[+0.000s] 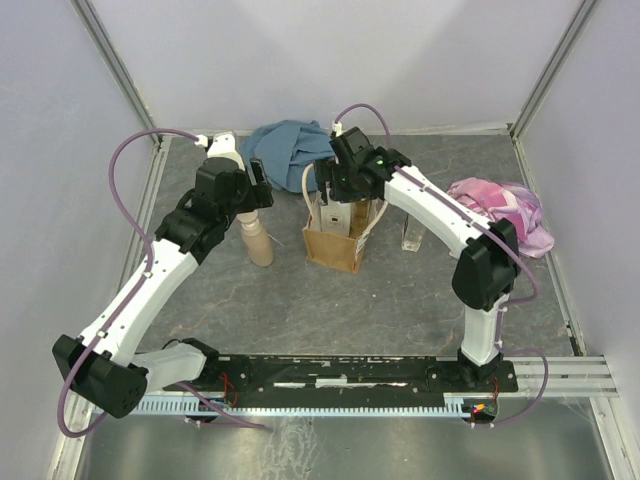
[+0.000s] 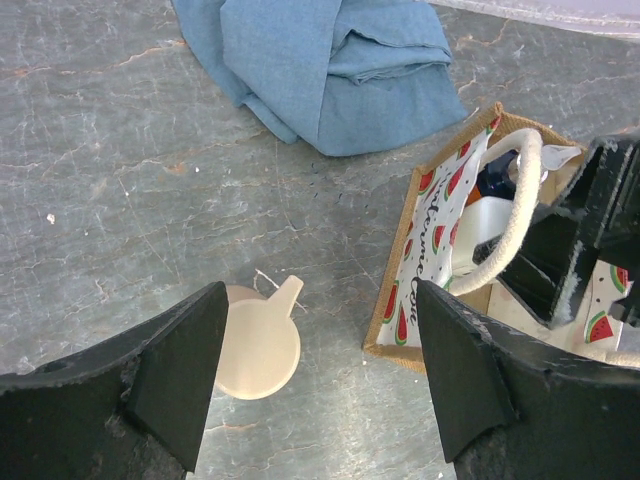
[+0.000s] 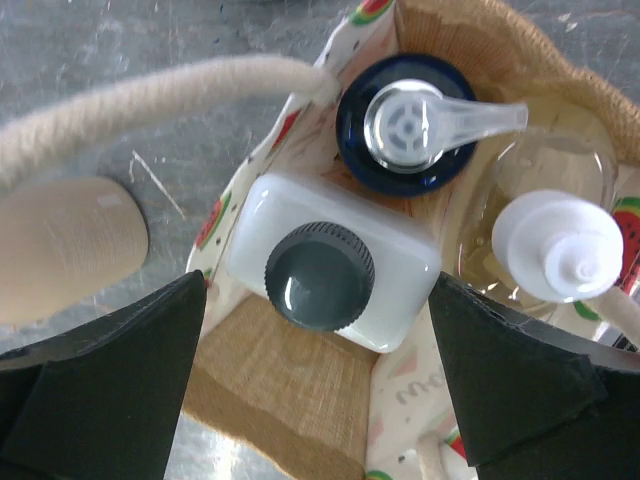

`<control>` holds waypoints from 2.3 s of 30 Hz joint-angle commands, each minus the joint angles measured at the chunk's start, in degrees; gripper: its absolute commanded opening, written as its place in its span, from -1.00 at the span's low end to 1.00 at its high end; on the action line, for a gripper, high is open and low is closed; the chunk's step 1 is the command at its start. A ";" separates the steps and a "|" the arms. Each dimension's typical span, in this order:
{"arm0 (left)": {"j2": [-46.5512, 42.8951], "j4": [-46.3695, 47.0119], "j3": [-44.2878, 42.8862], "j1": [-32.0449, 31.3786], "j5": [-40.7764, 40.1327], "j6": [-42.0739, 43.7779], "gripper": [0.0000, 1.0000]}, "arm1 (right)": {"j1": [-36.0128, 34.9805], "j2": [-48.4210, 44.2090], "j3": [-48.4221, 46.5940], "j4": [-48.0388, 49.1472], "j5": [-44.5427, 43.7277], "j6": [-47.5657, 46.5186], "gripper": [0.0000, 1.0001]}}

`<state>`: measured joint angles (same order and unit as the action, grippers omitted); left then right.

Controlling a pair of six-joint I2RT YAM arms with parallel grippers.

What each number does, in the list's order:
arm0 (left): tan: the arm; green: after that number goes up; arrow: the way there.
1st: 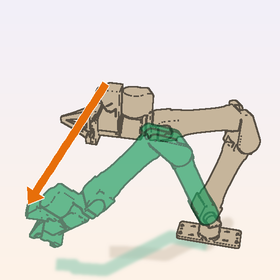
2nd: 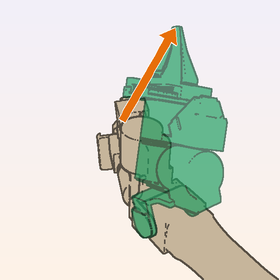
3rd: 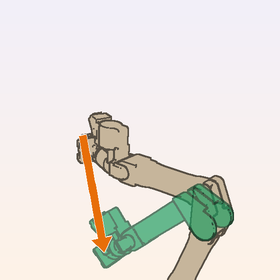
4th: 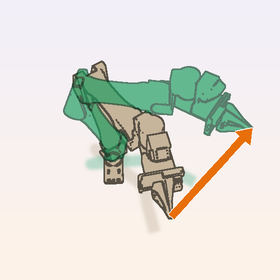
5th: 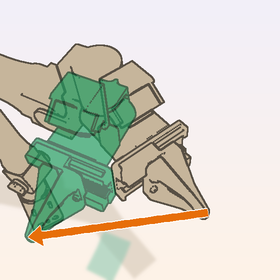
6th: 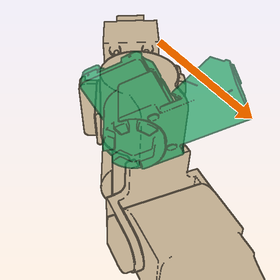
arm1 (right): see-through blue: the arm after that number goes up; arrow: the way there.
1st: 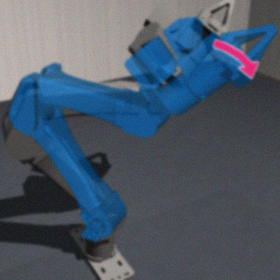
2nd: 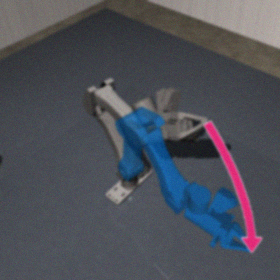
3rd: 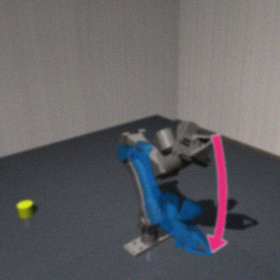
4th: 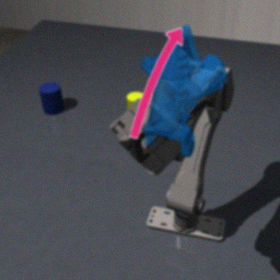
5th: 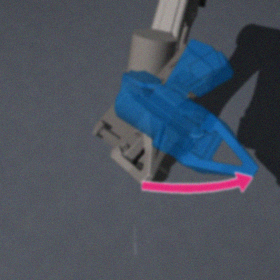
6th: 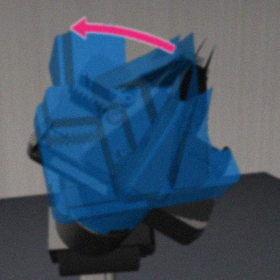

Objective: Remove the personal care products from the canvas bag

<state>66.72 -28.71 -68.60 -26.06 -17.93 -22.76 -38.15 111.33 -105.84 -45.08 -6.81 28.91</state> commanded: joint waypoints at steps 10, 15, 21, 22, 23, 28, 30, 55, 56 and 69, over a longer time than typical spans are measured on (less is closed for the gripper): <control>-0.21 -2.42 -3.86 0.15 -2.09 -0.87 0.66 | -3.68 7.97 -7.70 -2.71 -18.54 9.94 1.00; -0.56 -2.47 -4.09 0.14 -2.25 -0.44 0.67 | -4.29 8.12 -5.37 -1.71 -22.56 11.37 0.96; -0.90 -2.41 -3.83 0.17 -2.19 -0.43 0.67 | -4.62 4.04 -2.09 1.90 -22.88 10.45 0.42; -0.96 -2.44 -3.82 0.18 -2.19 -0.44 0.67 | -4.70 3.24 -2.27 1.80 -23.22 9.72 0.39; -0.97 -2.47 -3.82 0.19 -2.19 -0.48 0.67 | -4.80 2.63 -2.72 1.46 -23.52 9.20 0.38; -1.00 -2.20 -3.74 0.15 -1.94 -0.89 0.67 | -5.33 -1.68 -5.57 -0.43 -24.01 6.69 0.38; -1.05 -2.04 -3.65 0.14 -1.82 -1.20 0.67 | -5.39 -3.79 -6.94 -0.72 -23.07 5.99 0.38; -1.94 -2.27 -3.64 0.16 -0.93 -1.77 0.67 | 5.71 -14.53 -22.67 4.71 -28.46 -11.09 0.57; -1.94 -2.29 -3.65 0.14 -0.84 -1.76 0.67 | 7.04 -14.74 -21.67 4.80 -27.78 -11.02 0.56; -1.92 -2.62 -3.65 0.16 -0.07 -1.68 0.67 | 19.87 -19.38 7.66 18.51 -20.12 -10.01 0.59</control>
<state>66.26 -31.66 -70.19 -26.04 -18.90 -23.07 -20.49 97.30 -101.65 -40.32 -28.58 18.72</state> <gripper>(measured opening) 0.832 0.832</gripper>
